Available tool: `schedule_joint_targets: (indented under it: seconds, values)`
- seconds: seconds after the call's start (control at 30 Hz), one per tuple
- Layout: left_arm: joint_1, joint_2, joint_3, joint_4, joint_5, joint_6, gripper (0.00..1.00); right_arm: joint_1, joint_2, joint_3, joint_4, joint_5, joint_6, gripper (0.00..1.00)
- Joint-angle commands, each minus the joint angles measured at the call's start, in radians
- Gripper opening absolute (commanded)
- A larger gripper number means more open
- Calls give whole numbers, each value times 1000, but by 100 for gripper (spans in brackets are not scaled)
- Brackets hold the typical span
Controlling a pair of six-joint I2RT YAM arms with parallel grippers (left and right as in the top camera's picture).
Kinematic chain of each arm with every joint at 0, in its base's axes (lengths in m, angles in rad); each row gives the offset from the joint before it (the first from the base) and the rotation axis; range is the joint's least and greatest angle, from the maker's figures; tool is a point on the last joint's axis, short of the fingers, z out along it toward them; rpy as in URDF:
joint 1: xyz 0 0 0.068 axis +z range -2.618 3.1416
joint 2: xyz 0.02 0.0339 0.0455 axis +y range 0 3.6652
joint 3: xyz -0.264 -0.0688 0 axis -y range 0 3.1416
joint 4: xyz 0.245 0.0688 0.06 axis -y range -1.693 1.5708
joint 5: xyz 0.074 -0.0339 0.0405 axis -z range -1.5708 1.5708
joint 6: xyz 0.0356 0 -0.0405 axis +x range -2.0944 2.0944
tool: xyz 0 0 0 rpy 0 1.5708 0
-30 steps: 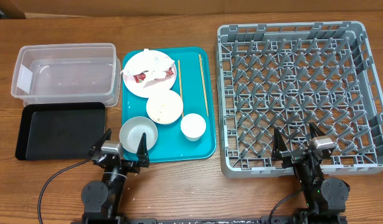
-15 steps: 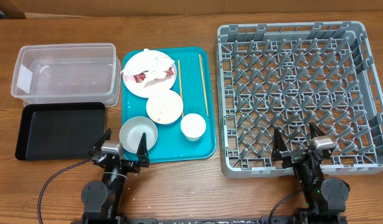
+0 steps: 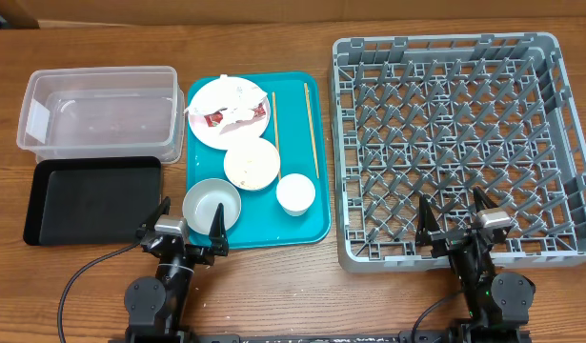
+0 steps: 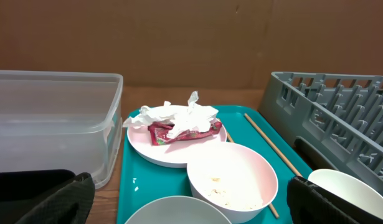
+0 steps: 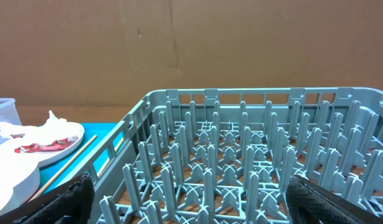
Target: Sort waste into correct bins and load items into the dishwasher
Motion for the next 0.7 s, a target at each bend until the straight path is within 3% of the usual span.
schedule_joint_targets:
  seconds: [0.0,0.67]
  values:
    - [-2,-12,-3,-3,-14,11,100,-3,-10,-11,12,-2,3,100]
    - [-2,-12,-3,-3,-14,11,100,-3,-10,34,131,-51,3,100]
